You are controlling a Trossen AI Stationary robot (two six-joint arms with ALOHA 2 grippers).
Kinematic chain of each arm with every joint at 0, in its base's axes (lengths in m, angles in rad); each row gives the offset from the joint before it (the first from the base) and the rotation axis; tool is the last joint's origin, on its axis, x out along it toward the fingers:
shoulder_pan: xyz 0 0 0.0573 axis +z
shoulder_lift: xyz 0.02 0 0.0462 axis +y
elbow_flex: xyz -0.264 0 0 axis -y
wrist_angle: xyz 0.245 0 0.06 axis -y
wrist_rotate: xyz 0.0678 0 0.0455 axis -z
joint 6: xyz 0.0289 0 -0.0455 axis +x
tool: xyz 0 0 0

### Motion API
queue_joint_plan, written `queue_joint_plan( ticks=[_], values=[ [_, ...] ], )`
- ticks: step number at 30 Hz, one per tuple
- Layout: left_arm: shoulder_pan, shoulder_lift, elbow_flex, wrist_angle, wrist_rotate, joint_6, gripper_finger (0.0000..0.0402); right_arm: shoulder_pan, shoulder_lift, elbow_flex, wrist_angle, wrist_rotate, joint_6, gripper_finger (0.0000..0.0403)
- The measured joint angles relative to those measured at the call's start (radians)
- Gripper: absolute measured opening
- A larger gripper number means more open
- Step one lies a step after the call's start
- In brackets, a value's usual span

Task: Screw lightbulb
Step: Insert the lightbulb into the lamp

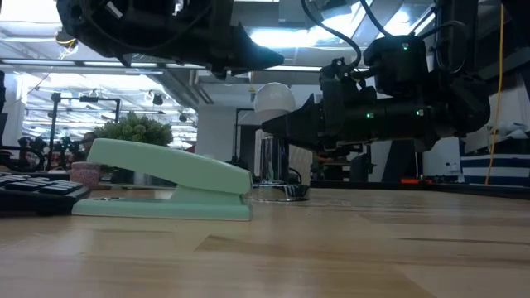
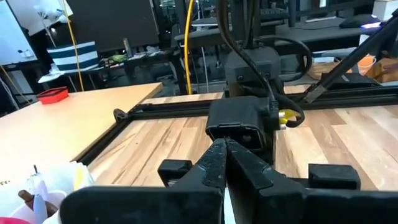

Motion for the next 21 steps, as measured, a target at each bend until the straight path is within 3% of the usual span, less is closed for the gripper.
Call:
queue_joint_plan(
  ticks=[21],
  values=[
    [0.0,0.0,0.0,-0.11,-0.002,-0.03,0.0001,0.0,0.0,0.002,0.0,-0.001,0.005,0.0166]
  ],
)
